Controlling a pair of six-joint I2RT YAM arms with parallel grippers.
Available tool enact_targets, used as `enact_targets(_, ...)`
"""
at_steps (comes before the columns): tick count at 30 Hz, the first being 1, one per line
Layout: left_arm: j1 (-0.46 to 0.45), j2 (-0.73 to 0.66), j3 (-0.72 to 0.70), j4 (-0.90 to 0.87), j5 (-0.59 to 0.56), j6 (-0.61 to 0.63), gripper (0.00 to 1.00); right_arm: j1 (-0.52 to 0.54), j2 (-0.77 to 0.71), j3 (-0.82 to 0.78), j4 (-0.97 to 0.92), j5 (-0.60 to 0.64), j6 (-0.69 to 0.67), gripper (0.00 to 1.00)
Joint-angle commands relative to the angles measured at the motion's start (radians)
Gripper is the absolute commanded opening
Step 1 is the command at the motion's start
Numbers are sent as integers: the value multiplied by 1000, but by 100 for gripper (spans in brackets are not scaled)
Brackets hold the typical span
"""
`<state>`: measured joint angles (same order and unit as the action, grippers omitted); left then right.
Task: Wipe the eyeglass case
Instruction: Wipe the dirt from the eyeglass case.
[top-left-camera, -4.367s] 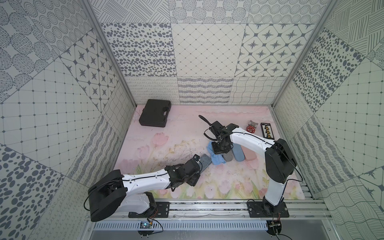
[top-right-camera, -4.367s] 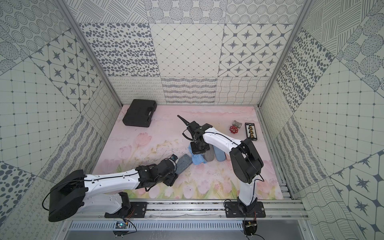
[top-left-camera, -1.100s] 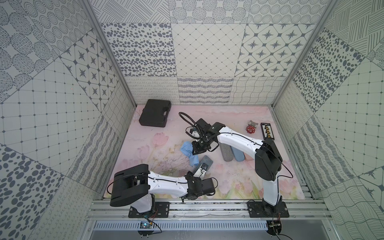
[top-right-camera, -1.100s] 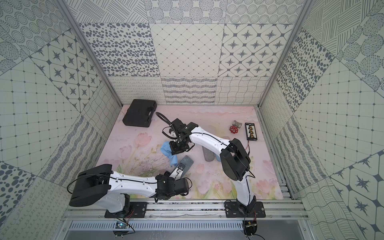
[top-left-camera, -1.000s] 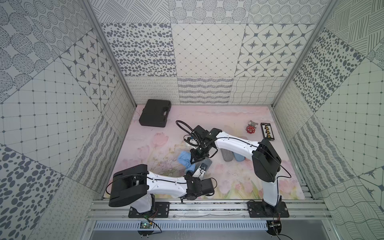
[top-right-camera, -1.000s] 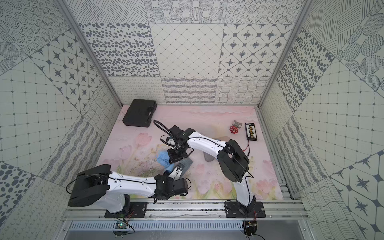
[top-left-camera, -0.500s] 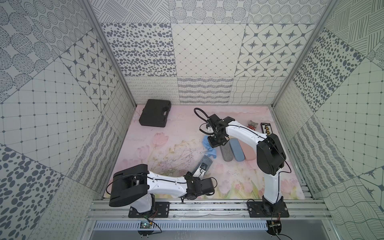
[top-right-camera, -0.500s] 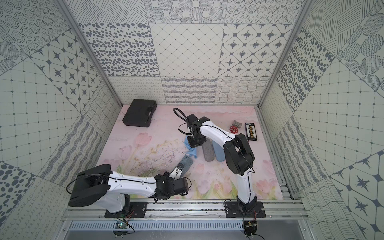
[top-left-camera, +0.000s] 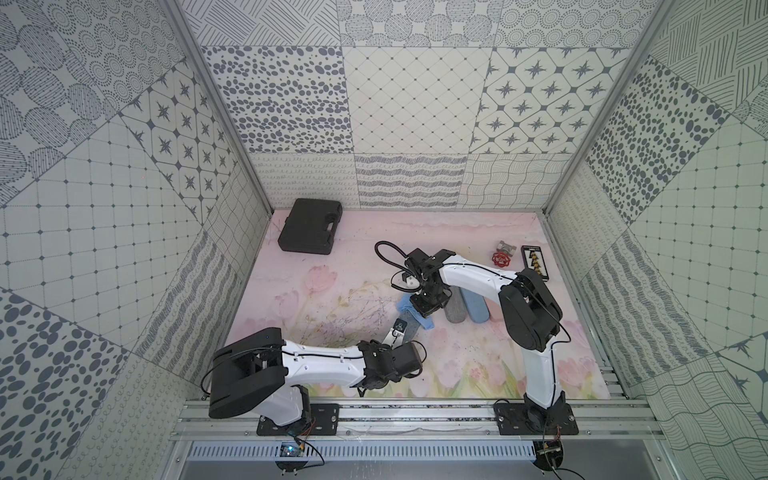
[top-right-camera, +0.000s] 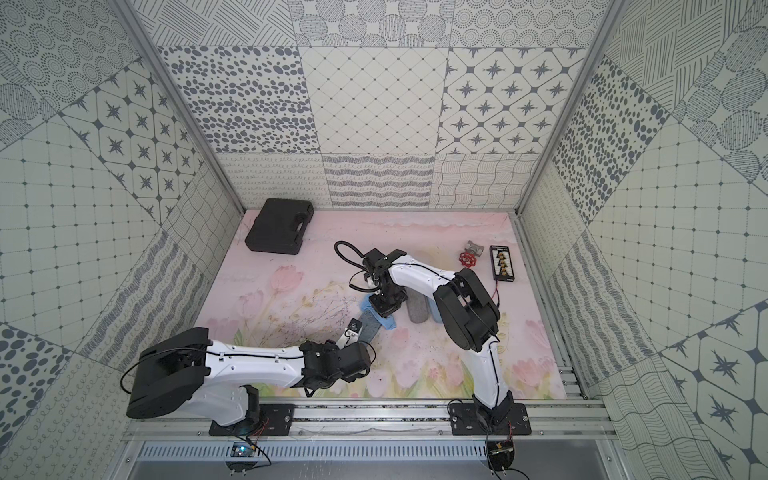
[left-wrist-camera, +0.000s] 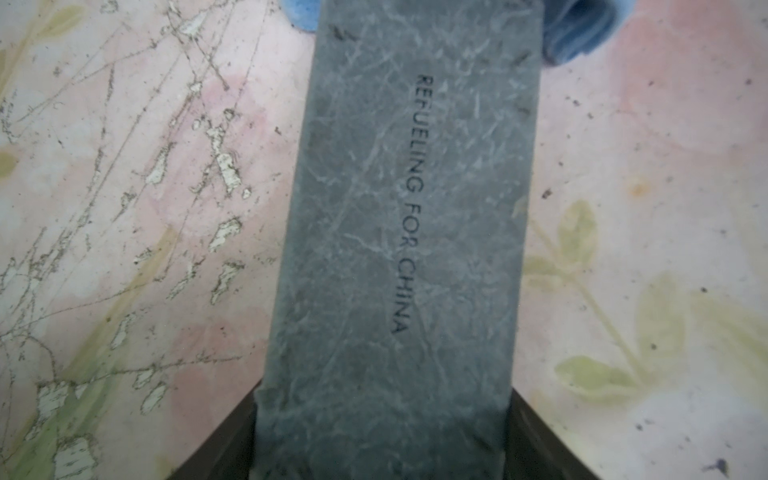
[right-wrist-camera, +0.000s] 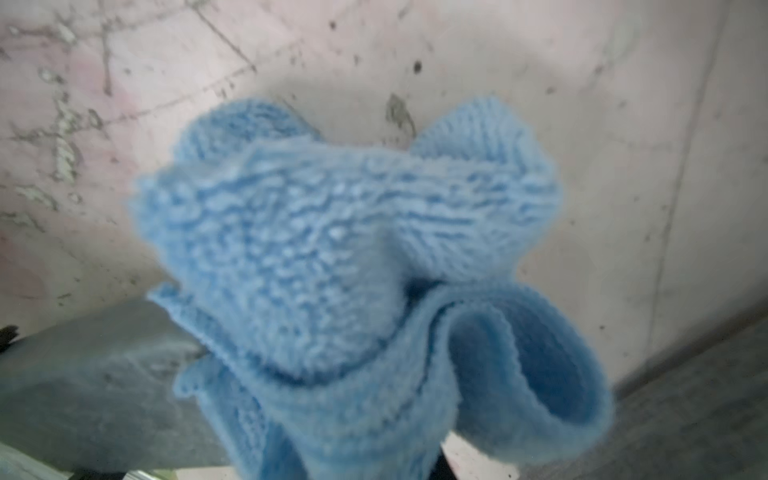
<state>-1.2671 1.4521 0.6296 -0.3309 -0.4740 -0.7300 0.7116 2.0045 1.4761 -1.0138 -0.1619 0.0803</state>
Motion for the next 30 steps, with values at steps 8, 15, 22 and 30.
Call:
enact_targets(8, 58, 42, -19, -21, 169, 22, 13, -95, -177, -127, 59, -234, 152, 0)
enact_targets(15, 129, 60, -42, 99, 418, 27, 13, -172, -129, -139, 188, -88, 357, 0)
enact_targets(22, 206, 38, -82, 169, 540, -29, 14, 5, -141, -221, 228, -163, 426, 0)
enact_targets(30, 298, -9, -118, 251, 658, -31, 13, 141, -228, -251, 356, -479, 514, 0)
